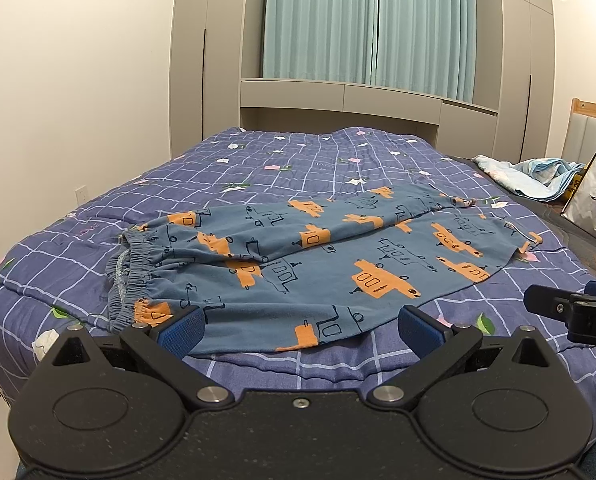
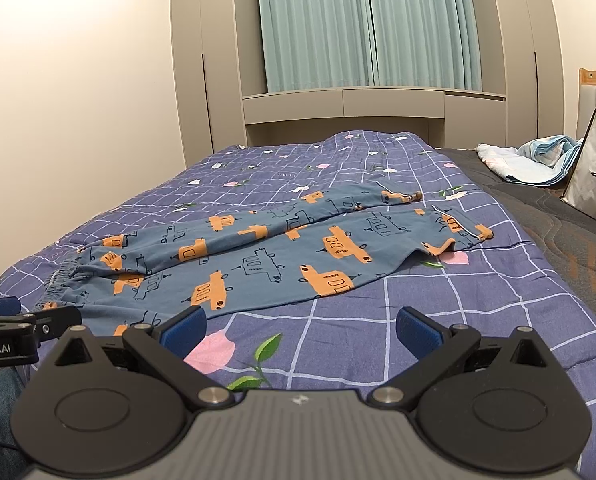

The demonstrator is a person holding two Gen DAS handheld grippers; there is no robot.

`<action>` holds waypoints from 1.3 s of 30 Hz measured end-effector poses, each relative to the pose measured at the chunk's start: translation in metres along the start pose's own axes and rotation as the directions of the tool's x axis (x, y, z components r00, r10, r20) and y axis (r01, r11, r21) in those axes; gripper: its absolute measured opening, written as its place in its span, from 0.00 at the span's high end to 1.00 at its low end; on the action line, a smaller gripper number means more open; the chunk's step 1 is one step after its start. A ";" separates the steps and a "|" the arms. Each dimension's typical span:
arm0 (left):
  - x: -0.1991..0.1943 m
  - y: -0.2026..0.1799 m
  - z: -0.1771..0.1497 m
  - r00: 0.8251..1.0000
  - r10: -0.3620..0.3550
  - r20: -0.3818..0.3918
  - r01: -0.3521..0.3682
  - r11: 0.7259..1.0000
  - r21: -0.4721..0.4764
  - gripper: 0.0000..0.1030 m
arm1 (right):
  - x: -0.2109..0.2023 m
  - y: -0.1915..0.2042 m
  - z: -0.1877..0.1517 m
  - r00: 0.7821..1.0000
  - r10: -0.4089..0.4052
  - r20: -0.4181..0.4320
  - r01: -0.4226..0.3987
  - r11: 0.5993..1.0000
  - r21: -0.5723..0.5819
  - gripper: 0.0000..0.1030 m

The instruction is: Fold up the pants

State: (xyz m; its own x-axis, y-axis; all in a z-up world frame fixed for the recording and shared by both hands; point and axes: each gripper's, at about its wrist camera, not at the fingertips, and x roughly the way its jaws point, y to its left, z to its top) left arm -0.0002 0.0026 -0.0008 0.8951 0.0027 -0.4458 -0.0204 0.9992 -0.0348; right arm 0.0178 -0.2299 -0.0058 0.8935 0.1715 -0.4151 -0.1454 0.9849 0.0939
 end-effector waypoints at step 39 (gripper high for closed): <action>0.001 0.001 0.000 1.000 0.003 -0.005 -0.003 1.000 0.001 0.01 | 0.001 -0.002 0.000 1.000 -0.001 -0.002 0.001 1.000 0.001 0.00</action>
State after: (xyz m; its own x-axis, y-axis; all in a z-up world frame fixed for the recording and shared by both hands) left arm 0.0003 0.0036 -0.0014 0.8930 0.0059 -0.4500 -0.0231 0.9992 -0.0327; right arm 0.0187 -0.2314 -0.0062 0.8930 0.1703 -0.4166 -0.1439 0.9851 0.0944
